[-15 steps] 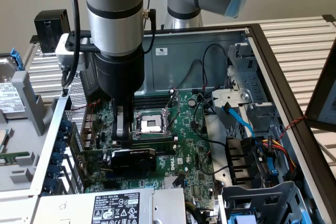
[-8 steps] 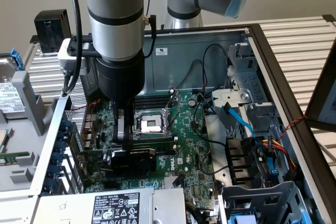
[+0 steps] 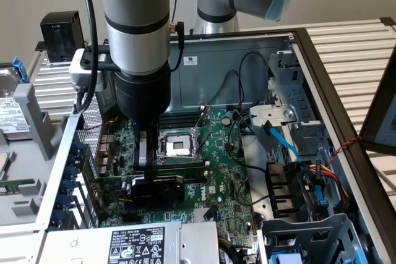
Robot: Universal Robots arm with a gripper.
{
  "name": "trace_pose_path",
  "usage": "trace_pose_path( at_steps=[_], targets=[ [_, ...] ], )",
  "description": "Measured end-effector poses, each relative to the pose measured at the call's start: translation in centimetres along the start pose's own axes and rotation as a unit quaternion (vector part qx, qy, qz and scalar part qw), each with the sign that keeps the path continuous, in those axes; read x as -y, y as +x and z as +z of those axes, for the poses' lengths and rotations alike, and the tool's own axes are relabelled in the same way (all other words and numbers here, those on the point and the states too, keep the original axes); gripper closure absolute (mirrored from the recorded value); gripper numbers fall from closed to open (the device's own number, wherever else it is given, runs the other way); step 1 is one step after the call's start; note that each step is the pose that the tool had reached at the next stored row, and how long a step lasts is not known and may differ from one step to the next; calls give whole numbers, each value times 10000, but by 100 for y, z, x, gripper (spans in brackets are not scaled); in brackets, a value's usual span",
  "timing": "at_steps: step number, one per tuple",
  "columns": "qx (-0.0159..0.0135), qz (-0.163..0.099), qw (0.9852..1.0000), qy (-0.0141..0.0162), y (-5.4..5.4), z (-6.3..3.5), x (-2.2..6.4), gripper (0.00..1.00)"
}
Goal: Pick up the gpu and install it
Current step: 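Press down on the gpu until it lock into place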
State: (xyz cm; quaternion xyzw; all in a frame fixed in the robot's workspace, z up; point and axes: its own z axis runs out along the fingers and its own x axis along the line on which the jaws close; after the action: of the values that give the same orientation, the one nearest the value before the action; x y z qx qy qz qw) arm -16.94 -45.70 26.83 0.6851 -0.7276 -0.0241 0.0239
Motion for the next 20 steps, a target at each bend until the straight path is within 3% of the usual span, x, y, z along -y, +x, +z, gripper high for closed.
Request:
trace_pose_path(
  at_steps=[12, 20],
  targets=[
    [-10, 0, 10000, -22, 8, -419, -127, 89],
    [-5, -1, 10000, -25, 8, -434, -133, 89]
  ],
)
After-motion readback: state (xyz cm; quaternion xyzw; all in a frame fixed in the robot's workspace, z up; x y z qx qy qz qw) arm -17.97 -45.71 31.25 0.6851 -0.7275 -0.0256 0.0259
